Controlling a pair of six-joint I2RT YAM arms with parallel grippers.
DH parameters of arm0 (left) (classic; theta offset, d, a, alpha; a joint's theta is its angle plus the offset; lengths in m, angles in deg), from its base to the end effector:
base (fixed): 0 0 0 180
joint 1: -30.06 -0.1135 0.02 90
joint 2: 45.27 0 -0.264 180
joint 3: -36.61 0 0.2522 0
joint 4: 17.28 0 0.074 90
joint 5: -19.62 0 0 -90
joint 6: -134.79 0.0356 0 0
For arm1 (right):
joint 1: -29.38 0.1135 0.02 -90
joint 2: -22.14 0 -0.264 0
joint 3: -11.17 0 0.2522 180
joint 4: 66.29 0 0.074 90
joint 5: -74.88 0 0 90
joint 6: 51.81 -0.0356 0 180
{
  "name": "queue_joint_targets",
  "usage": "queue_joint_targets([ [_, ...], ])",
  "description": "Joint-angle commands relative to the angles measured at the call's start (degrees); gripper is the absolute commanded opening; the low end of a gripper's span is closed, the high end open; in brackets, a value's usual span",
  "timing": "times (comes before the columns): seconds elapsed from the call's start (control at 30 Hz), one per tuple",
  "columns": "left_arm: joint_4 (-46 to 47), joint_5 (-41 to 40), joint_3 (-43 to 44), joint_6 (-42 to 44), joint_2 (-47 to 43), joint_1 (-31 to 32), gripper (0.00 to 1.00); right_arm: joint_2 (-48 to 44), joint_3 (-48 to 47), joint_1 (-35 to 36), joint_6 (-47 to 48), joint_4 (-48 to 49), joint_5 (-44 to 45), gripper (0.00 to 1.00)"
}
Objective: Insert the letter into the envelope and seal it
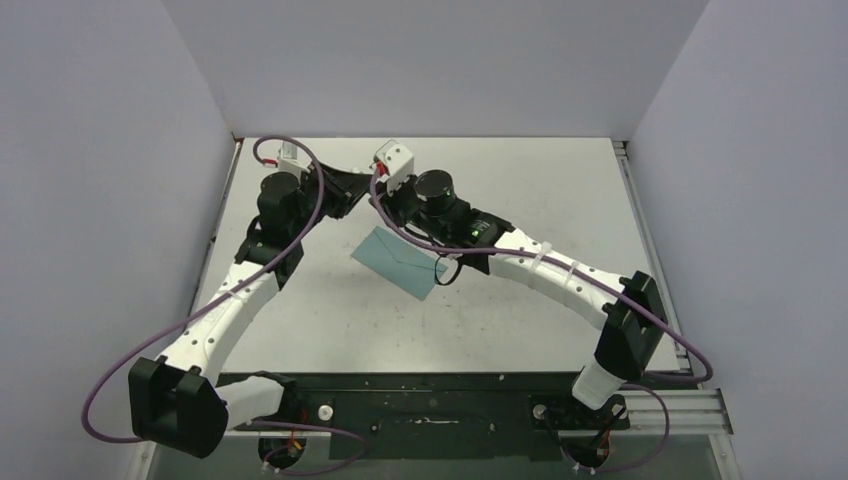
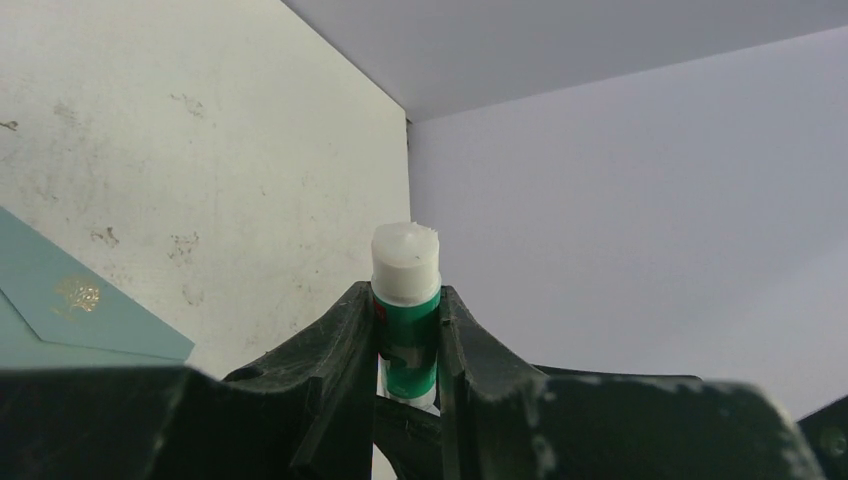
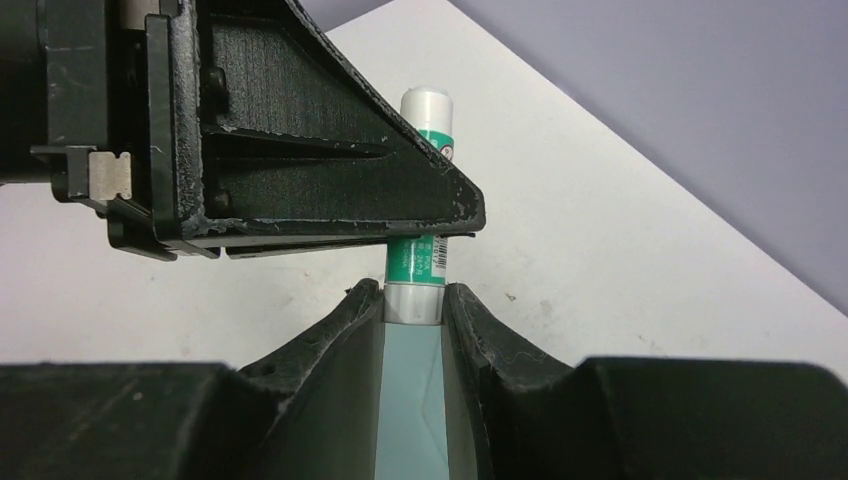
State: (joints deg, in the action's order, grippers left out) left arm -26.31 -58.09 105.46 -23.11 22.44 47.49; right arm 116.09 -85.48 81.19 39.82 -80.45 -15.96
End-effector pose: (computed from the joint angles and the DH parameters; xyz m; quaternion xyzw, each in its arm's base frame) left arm 0.2647 -0.0910 0.3479 -0.2560 0.7082 -0.5019 0.4255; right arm 0.2454 0.3128 0.3670 -0.3522 0.6894 0.2735 0.5708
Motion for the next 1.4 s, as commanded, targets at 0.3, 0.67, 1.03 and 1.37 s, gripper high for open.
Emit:
queue_joint_targets([
  [0.3, 11.6, 7.82, -0.4, -1.83, -1.55, 0.68, 0.0, -10.29, 17.61, -21.44, -56.95, 32.41, -37.21, 0.84],
  [0.67, 13.57, 10.17, -0.8, -2.08, -2.15, 0.73, 0.0, -4.94, 21.93, -21.15, -77.76, 56.47, -41.99, 0.74],
  [1.03, 15.38, 10.51, -1.67, -4.52, -2.31, 0.76, 0.0, -1.29, 19.47, -19.04, -78.43, 55.52, -43.71, 0.56],
  [1.37, 16.38, 10.82, -2.0, -5.14, -2.06, 0.76, 0.0, 1.45, 18.31, -18.84, -78.14, 56.11, -43.39, 0.34],
])
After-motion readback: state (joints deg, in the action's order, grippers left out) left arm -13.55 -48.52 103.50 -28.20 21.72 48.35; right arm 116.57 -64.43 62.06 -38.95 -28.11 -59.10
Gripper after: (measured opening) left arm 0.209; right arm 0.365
